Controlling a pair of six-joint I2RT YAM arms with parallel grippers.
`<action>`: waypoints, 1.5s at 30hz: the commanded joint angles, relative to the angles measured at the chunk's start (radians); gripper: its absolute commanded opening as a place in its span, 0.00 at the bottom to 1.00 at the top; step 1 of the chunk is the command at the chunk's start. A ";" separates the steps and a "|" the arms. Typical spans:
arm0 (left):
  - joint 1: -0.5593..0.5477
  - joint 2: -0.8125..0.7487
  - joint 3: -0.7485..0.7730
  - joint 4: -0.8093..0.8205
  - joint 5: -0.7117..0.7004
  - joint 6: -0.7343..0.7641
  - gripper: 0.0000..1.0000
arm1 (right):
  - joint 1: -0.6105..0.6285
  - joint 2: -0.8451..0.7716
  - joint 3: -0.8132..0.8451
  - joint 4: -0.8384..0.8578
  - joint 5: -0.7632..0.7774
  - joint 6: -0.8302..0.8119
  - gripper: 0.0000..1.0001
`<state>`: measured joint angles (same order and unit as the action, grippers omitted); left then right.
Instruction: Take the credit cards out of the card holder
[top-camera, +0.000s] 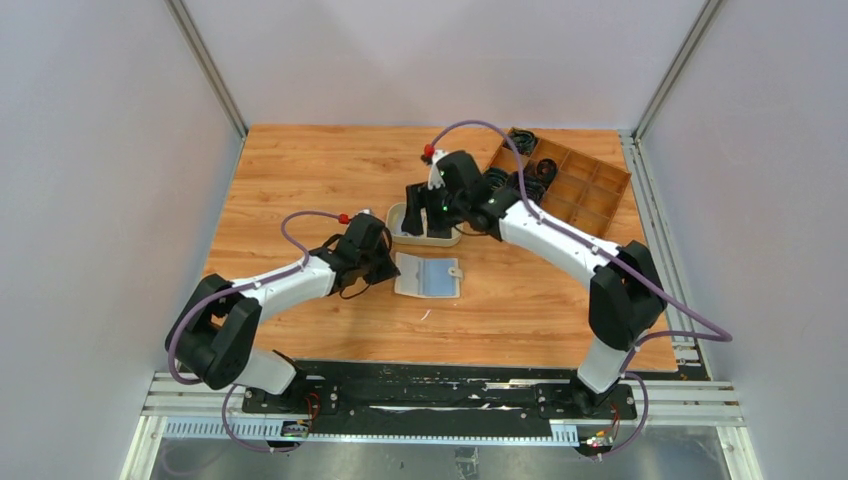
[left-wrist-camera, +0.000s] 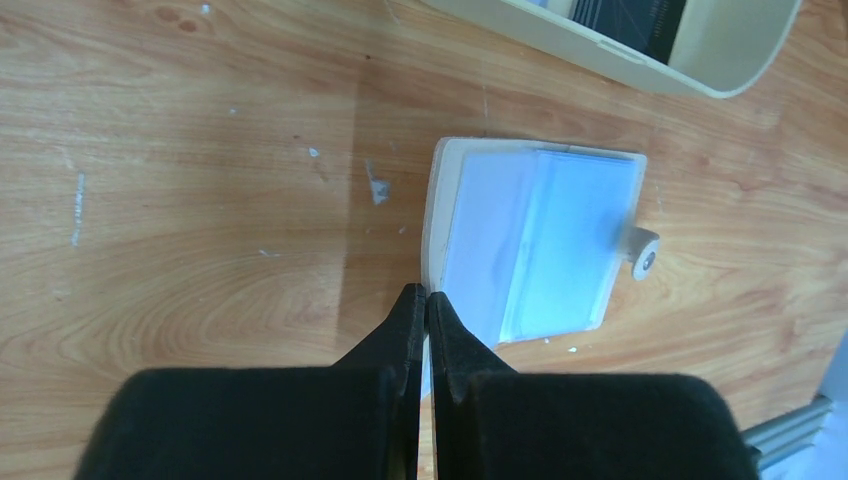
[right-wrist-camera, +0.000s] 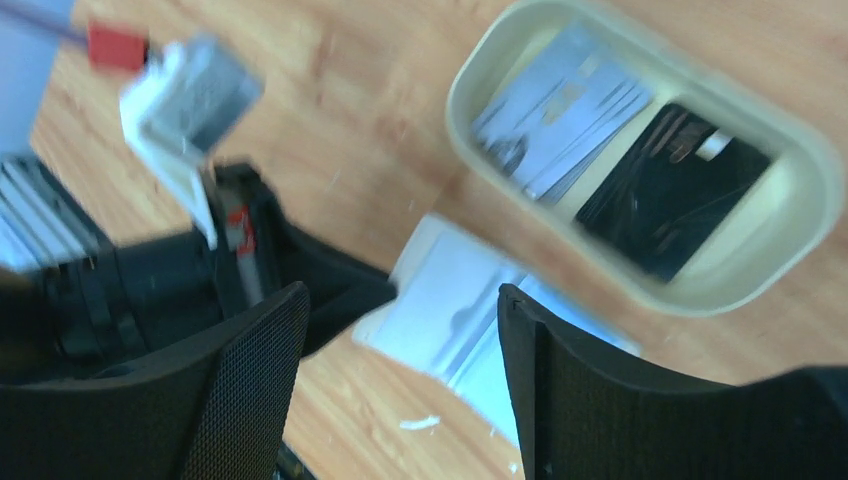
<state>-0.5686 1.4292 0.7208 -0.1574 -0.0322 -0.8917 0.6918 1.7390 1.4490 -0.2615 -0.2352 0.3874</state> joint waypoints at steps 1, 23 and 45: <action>0.006 -0.037 -0.046 0.120 0.059 -0.054 0.00 | 0.077 -0.021 -0.172 -0.009 0.099 -0.013 0.73; 0.005 -0.039 -0.046 0.162 0.076 -0.081 0.00 | 0.106 0.099 -0.229 0.157 0.071 0.043 0.72; 0.004 -0.018 -0.009 0.084 0.037 -0.035 0.00 | 0.106 0.154 -0.187 0.087 0.092 -0.033 0.72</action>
<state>-0.5648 1.3991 0.6731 -0.0624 0.0334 -0.9543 0.7853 1.8896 1.2755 -0.1162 -0.1631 0.3985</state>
